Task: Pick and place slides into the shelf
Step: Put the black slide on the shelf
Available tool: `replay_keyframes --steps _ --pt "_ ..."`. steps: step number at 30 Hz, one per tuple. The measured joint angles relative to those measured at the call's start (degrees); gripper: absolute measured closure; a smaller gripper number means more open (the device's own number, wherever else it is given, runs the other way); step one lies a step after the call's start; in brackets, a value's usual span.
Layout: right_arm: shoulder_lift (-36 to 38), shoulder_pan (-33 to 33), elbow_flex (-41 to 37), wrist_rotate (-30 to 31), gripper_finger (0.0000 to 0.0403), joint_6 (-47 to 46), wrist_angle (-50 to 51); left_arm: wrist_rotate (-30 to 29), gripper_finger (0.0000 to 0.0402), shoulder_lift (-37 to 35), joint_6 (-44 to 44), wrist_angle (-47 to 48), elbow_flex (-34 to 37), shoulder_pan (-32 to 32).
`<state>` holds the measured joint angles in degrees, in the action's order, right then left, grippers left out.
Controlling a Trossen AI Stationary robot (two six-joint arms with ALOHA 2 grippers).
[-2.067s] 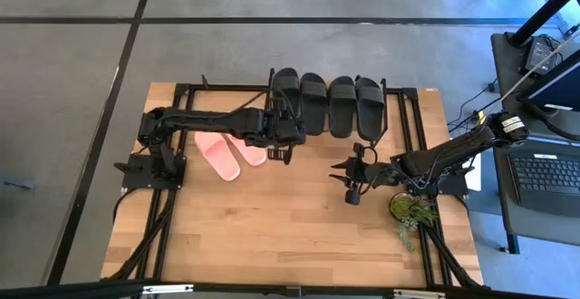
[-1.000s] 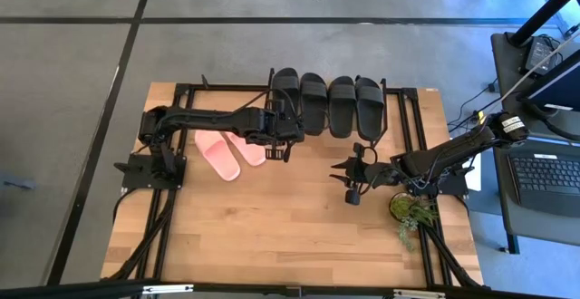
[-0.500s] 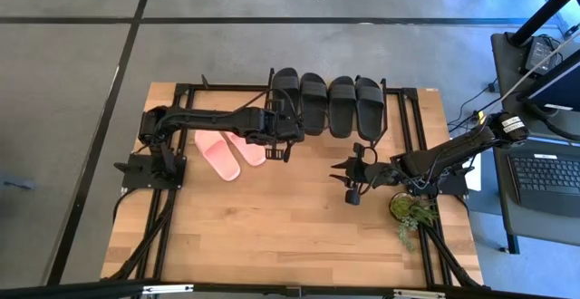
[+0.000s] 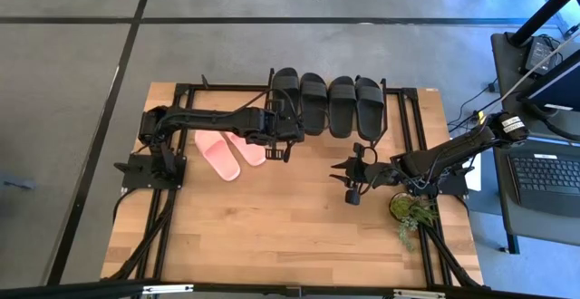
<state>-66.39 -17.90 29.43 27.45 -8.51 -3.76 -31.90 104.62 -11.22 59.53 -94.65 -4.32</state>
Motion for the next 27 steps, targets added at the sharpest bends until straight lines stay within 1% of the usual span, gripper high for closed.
replay_keyframes --steps 8,11,16,27 --pt "0.00 0.00 0.00 -0.01 0.0282 0.00 0.02 -0.52 0.0401 0.00 -0.02 1.16 0.00 0.77" --pt "0.00 0.00 0.00 0.00 0.0282 0.00 0.01 -0.74 0.0401 0.00 -0.02 1.31 0.00 1.28" --pt "0.00 -0.01 0.00 0.01 0.0282 0.00 0.02 -3.16 0.0401 0.00 0.00 1.33 0.00 1.92" --pt "0.00 0.01 0.02 -0.01 0.0282 -0.02 0.02 -3.30 0.0401 0.00 0.09 1.33 0.00 1.92"
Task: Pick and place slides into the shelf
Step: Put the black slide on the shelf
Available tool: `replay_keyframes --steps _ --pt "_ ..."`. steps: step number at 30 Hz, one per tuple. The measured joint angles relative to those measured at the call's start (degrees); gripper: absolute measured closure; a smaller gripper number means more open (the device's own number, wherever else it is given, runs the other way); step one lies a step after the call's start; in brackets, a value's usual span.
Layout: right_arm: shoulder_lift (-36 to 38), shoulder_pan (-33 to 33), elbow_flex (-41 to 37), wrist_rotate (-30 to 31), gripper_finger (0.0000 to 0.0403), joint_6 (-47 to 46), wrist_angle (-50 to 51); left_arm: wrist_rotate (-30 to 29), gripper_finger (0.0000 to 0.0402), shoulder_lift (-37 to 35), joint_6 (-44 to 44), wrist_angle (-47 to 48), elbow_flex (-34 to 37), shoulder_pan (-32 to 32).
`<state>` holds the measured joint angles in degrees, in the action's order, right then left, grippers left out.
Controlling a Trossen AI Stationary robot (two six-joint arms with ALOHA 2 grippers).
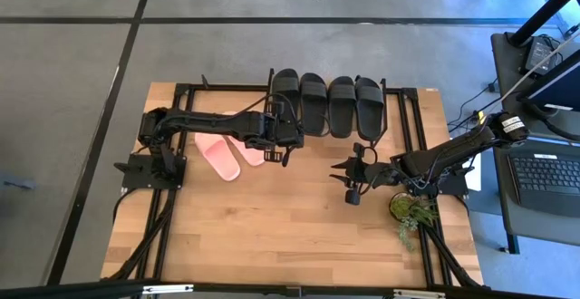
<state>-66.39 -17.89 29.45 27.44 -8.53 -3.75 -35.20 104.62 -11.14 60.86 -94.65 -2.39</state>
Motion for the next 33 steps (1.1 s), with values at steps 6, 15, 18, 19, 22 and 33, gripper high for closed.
replay_keyframes --steps 6,15,18,19,22,33 --pt "0.00 0.00 0.02 0.00 0.0282 0.00 0.00 -0.08 0.0401 0.00 0.00 0.00 0.00 0.27" --pt "0.00 -0.01 0.02 0.00 0.0282 -0.02 0.25 0.47 0.0401 0.00 0.07 0.01 0.00 1.03" --pt "0.00 0.00 0.02 0.00 0.0282 -0.20 0.33 0.49 0.0401 0.00 0.09 0.02 0.00 1.31" --pt "0.00 0.00 0.02 0.00 0.0282 -0.20 0.35 0.57 0.0401 0.00 0.09 0.00 0.00 1.36" --pt "0.00 0.00 0.02 0.00 0.0282 -0.20 0.39 -0.08 0.0401 0.00 0.09 -0.02 0.00 1.37" --pt "0.00 -0.01 0.02 0.00 0.0282 -0.16 0.42 -0.72 0.0401 0.00 -2.97 -0.04 0.00 1.61"
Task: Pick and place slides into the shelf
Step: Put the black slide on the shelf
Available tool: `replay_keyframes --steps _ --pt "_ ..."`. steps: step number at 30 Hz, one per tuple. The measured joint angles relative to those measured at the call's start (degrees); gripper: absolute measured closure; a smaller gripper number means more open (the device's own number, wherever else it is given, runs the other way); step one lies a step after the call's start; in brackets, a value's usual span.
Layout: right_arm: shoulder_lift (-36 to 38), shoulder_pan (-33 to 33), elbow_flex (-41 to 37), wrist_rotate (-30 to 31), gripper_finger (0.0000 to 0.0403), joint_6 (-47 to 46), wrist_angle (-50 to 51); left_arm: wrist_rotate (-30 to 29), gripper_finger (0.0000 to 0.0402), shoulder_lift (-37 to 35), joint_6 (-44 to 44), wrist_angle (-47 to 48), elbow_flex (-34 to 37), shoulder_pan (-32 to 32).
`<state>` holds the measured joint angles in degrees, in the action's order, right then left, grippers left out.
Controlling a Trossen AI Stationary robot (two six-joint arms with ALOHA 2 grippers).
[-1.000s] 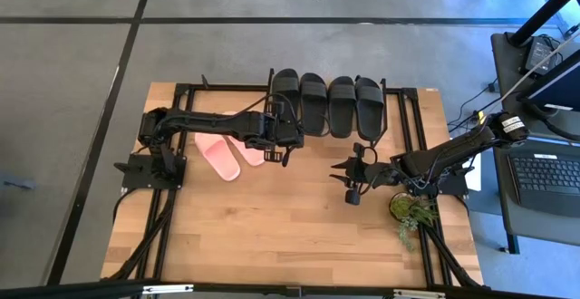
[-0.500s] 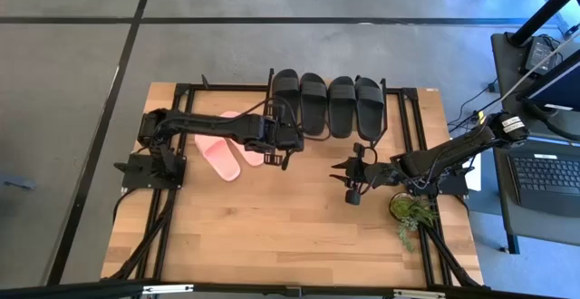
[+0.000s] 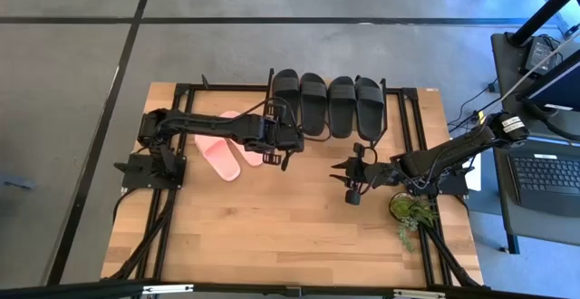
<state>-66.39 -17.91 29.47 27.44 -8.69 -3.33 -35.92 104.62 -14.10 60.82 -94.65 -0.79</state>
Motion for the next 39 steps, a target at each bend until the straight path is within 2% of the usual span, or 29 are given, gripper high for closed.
replay_keyframes --steps 9,22,28,39 --pt "0.00 0.02 0.00 0.00 0.0282 0.07 0.51 0.00 0.0392 0.00 0.37 -0.50 0.00 0.06" --pt "0.00 0.00 0.00 0.00 0.0282 0.17 0.65 0.02 0.0268 0.00 0.39 -0.51 0.00 0.08" --pt "0.00 0.00 0.00 0.00 0.0282 0.17 0.67 0.02 0.0226 0.00 0.39 -1.69 0.00 0.06" --pt "0.00 0.02 0.00 0.00 0.0282 -0.06 1.72 0.03 0.0215 0.00 0.16 -4.03 0.00 -0.18"
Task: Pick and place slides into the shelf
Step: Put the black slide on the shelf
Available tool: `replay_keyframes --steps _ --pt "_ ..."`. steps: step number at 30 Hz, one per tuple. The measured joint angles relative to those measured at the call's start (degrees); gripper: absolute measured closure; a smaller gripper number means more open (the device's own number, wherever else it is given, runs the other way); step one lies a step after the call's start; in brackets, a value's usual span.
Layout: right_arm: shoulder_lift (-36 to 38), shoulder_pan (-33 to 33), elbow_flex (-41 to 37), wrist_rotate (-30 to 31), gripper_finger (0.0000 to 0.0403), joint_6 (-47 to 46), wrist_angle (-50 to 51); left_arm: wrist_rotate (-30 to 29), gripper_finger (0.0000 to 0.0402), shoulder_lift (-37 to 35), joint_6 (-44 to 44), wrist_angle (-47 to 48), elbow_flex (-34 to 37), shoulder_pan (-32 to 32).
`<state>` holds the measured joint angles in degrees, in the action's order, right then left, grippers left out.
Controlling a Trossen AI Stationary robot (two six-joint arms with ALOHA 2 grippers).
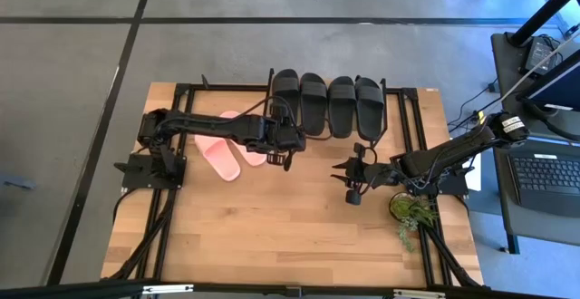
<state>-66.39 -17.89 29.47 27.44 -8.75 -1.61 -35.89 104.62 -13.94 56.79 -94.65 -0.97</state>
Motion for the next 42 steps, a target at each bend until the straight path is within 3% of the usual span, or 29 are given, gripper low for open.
replay_keyframes --steps 15,28,42 --pt "0.00 0.00 -0.02 0.01 0.0282 0.02 0.12 5.30 0.0217 0.05 1.71 -0.10 0.00 -4.21" --pt "0.00 -0.02 -0.04 0.00 0.0282 0.04 0.37 5.45 0.0295 0.07 1.36 -0.34 0.00 -4.16" --pt "0.00 -0.02 -0.04 0.02 0.0282 0.02 0.30 5.52 0.0348 0.57 -0.15 -0.34 -0.07 -4.37"
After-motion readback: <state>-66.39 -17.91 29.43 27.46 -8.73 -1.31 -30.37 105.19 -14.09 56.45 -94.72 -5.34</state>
